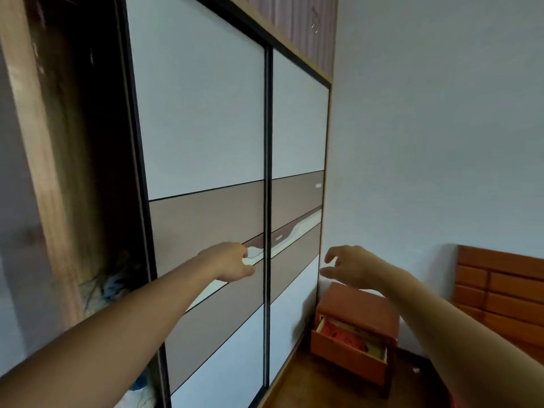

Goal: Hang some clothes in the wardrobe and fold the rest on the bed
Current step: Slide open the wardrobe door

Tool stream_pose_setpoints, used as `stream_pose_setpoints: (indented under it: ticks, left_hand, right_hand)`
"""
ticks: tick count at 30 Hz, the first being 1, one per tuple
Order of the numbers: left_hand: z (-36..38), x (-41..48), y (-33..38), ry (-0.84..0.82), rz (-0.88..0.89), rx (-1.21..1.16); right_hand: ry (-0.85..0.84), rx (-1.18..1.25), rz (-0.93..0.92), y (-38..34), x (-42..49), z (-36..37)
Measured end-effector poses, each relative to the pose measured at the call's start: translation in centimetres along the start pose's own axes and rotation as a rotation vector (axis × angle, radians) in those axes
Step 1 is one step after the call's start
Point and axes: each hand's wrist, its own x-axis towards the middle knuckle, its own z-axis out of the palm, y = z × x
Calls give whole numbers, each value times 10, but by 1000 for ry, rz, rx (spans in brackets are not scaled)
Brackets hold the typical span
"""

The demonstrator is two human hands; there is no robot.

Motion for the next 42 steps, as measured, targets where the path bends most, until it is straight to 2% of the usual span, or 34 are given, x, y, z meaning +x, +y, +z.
stream_pose_setpoints:
  ticks: [8, 15, 22, 26, 30, 32, 35, 42]
  left_hand:
    - [3, 67, -46, 49, -277, -66]
    - [3, 91, -128, 129, -483, -146]
    - [-12, 98, -199, 372, -704, -131]
    - [-16, 105, -218, 405, -787, -283]
    - [-16, 127, -218, 448, -676, -452]
    - [-12, 143, -213, 445, -682, -398]
    - [-1, 156, -209, 376, -738, -318]
    - [18, 184, -216, 374, -619, -440]
  right_hand:
    - [-33, -26, -273, -13, 144, 14]
    - [-56, -19, -523, -100, 247, 32]
    - [31, -16, -738, -190, 318, 31]
    - [145, 17, -961, -243, 339, 24]
    - [539, -81, -1248, -297, 351, 15]
    - [668, -162, -1339, -318, 361, 11]
    - [764, -257, -1363, -336, 382, 7]
    - [833, -276, -1376, -333, 436, -12]
